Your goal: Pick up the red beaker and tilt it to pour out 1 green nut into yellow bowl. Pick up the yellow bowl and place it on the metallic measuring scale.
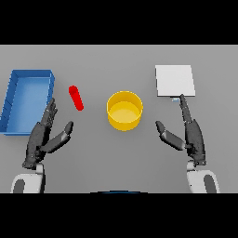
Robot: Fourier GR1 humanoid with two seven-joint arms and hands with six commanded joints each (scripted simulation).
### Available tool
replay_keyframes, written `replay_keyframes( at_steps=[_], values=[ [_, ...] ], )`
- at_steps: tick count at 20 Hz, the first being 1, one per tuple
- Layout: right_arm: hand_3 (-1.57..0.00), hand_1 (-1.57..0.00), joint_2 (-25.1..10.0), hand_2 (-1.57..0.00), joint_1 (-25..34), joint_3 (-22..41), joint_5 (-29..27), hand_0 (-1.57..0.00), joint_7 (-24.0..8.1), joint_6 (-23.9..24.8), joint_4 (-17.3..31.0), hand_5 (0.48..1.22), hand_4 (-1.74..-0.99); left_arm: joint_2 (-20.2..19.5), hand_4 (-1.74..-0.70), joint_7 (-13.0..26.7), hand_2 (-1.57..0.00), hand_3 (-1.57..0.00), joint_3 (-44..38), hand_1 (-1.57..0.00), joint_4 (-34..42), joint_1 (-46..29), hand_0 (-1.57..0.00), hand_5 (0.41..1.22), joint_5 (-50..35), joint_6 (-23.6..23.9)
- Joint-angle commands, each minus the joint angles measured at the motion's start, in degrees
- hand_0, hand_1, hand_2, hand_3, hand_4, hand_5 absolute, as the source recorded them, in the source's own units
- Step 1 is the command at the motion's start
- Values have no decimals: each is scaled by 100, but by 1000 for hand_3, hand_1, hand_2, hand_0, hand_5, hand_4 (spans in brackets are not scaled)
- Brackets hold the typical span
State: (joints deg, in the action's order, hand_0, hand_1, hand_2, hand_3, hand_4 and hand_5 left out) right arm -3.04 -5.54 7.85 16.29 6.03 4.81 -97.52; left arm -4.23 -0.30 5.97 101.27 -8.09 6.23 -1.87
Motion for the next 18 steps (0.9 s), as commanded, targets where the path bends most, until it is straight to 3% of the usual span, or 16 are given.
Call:
replay_keyframes(
  at_steps=[1, 5, 10, 16, 18],
  values=[
    [1, 1, -28, 1, -63, 19, 42, 1, -17, -11, -9, 581, -1071, -4, -1138, 96, 1, 1, 56, 1, 72, -27, 1, 660, 89, 30],
    [1, 1, 54, 1, -90, 122, 43, 1, -91, -76, -75, 607, -1131, -30, -1137, 576, 1, 1, 141, 1, 47, 75, 1, 650, 154, -28],
    [1, 1, 2, 1, -23, 26, -333, 1, -161, -347, -139, 627, -1197, -29, -1158, 587, 1, 1, -125, 1, -843, 722, 1, 645, 64, -30],
    [1, 1, 26, 1, -69, -3, -422, 1, -83, -391, -67, 626, -1229, -33, -1178, 216, 1, 1, -393, 1, -2329, 1787, 1, 637, 134, -33],
    [1, 1, -44, 1, -41, -55, -467, 1, -54, -424, -86, 625, -1227, -92, -1183, -73, 1, 1, -471, 1, -2649, 2031, 1, 637, 121, -90]
  ],
)
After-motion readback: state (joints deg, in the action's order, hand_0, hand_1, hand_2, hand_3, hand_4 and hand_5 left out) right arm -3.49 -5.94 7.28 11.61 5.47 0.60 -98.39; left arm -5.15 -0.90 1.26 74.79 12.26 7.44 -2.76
